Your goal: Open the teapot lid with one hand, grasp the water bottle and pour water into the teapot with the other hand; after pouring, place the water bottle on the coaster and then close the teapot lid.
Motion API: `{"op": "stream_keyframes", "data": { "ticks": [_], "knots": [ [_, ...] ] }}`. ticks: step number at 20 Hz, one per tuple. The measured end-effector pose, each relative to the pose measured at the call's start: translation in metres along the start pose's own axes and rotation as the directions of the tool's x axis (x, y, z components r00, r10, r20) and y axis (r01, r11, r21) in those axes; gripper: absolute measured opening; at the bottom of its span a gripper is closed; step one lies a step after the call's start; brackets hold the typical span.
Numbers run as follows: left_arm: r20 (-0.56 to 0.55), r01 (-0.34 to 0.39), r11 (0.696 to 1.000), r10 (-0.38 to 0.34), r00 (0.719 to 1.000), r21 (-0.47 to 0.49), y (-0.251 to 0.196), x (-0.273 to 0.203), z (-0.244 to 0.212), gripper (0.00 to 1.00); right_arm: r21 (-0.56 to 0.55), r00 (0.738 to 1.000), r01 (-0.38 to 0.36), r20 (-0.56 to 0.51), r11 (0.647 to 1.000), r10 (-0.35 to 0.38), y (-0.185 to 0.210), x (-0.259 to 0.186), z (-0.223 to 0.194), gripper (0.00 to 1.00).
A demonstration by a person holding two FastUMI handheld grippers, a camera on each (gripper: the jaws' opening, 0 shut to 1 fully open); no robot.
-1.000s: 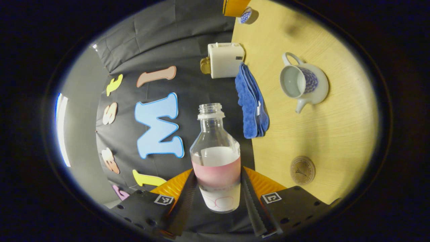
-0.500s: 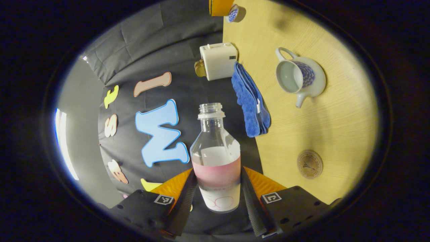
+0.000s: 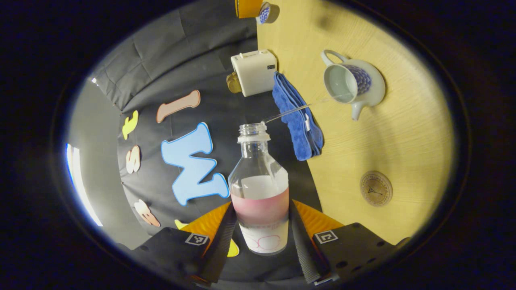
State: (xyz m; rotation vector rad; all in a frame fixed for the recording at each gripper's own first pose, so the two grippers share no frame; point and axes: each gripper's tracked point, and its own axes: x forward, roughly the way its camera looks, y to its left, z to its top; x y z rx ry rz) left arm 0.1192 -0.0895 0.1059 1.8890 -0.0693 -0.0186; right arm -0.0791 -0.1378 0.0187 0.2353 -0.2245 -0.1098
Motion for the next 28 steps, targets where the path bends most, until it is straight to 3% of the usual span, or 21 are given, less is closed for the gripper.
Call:
{"op": "stream_keyframes", "data": {
  "ticks": [28],
  "knots": [
    [0.011,-0.003,0.991,0.002,1.0,0.133,0.006,0.0003,0.0013,0.86,0.002,1.0,-0.003,-0.004,1.0,0.003,-0.0001,0.0001,-0.0014,0.06]
  ]
}}
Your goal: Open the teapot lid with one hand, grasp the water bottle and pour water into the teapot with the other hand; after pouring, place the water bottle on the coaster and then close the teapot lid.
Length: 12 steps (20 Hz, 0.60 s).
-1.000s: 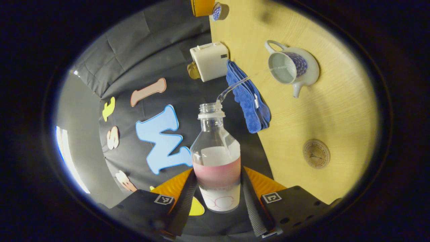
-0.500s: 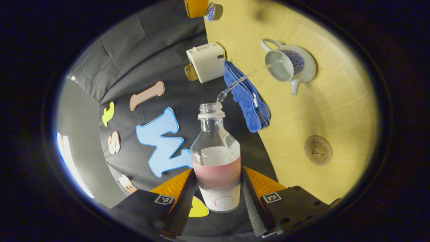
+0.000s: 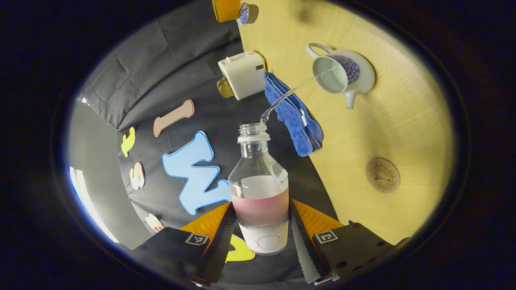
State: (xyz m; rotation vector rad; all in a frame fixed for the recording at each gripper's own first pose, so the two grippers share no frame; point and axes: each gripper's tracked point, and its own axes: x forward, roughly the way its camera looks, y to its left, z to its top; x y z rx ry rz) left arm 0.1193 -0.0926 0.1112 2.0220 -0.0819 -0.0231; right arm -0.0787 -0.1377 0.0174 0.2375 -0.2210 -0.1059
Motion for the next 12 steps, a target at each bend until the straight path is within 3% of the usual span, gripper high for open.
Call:
{"op": "stream_keyframes", "data": {
  "ticks": [12],
  "knots": [
    [-0.003,0.003,0.998,-0.003,1.0,0.055,0.0019,0.0008,-0.0008,0.86,0.002,1.0,-0.003,0.0,1.0,0.003,0.0011,-0.0005,0.0007,0.06]
  ]
}}
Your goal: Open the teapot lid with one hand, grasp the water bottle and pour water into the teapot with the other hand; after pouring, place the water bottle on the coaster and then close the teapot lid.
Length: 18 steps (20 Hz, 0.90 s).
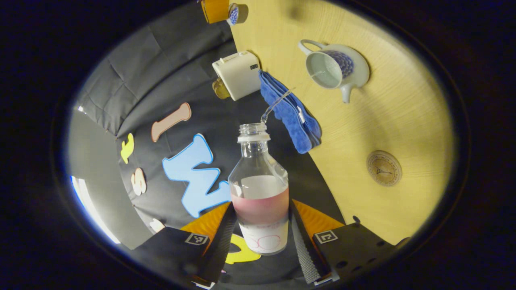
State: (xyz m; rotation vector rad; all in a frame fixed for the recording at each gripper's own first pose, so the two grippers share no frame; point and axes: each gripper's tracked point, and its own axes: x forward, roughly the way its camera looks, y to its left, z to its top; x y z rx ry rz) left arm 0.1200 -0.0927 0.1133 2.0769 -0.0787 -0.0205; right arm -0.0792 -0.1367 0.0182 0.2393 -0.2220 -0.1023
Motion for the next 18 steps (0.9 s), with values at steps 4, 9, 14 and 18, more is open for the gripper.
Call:
{"op": "stream_keyframes", "data": {
  "ticks": [4,9,14,18],
  "knots": [
    [0.002,-0.003,1.0,0.003,1.0,0.02,0.002,0.0,0.001,0.86,0.0,1.0,0.002,0.001,1.0,-0.002,-0.001,0.0,0.0,0.05],
    [0.002,-0.005,0.999,0.005,1.0,0.052,0.004,-0.002,0.001,0.83,0.002,1.0,0.0,0.003,1.0,0.0,-0.001,-0.001,0.0,0.05],
    [0.008,-0.011,0.995,0.01,1.0,0.097,0.007,0.002,0.006,0.86,0.004,1.0,-0.002,0.006,1.0,0.002,-0.001,-0.001,0.001,0.05],
    [0.014,-0.008,0.992,0.006,1.0,0.123,0.007,0.001,0.011,0.86,0.005,1.0,-0.001,0.005,1.0,0.001,-0.001,-0.001,0.001,0.06]
  ]
}}
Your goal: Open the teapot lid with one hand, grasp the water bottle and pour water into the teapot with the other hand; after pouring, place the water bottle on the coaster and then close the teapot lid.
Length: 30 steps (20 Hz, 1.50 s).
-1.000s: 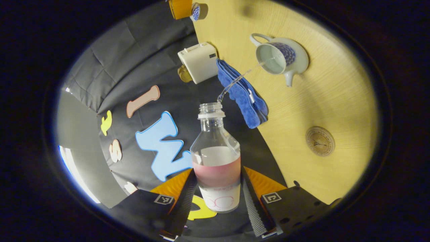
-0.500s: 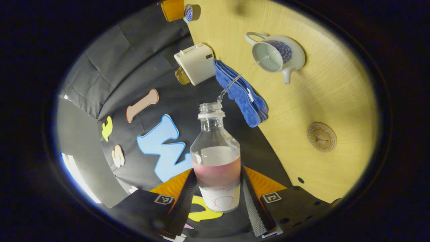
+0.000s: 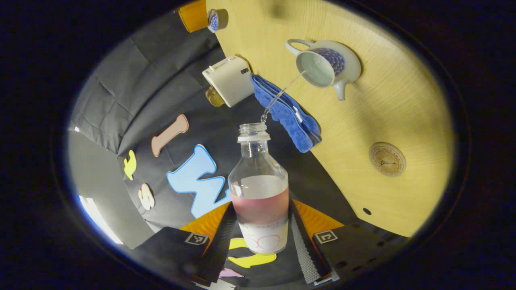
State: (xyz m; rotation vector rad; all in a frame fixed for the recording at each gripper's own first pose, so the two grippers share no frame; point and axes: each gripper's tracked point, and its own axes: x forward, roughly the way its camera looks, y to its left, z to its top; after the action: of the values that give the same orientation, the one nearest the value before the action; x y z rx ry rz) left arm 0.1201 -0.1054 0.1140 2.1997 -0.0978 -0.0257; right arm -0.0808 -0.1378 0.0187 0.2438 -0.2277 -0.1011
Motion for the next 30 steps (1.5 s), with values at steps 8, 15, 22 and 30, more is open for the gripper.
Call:
{"op": "stream_keyframes", "data": {
  "ticks": [8,15,22,30],
  "knots": [
    [0.003,-0.004,0.996,0.004,1.0,0.084,0.001,0.0,0.007,0.86,-0.002,1.0,-0.004,-0.006,1.0,0.004,0.001,0.001,-0.002,0.06],
    [0.026,-0.043,0.991,0.04,0.999,0.127,0.009,-0.002,0.019,0.86,-0.002,1.0,-0.003,-0.008,1.0,0.003,0.001,0.0,-0.002,0.06],
    [0.034,-0.044,0.994,0.04,0.999,0.097,0.005,-0.001,0.021,0.86,-0.003,1.0,-0.004,-0.016,1.0,0.004,0.001,0.001,-0.004,0.06],
    [0.056,-0.02,0.96,0.037,0.998,-0.28,-0.017,-0.004,0.026,0.87,-0.002,0.999,-0.005,-0.034,1.0,0.005,0.002,0.004,-0.01,0.06]
  ]
}}
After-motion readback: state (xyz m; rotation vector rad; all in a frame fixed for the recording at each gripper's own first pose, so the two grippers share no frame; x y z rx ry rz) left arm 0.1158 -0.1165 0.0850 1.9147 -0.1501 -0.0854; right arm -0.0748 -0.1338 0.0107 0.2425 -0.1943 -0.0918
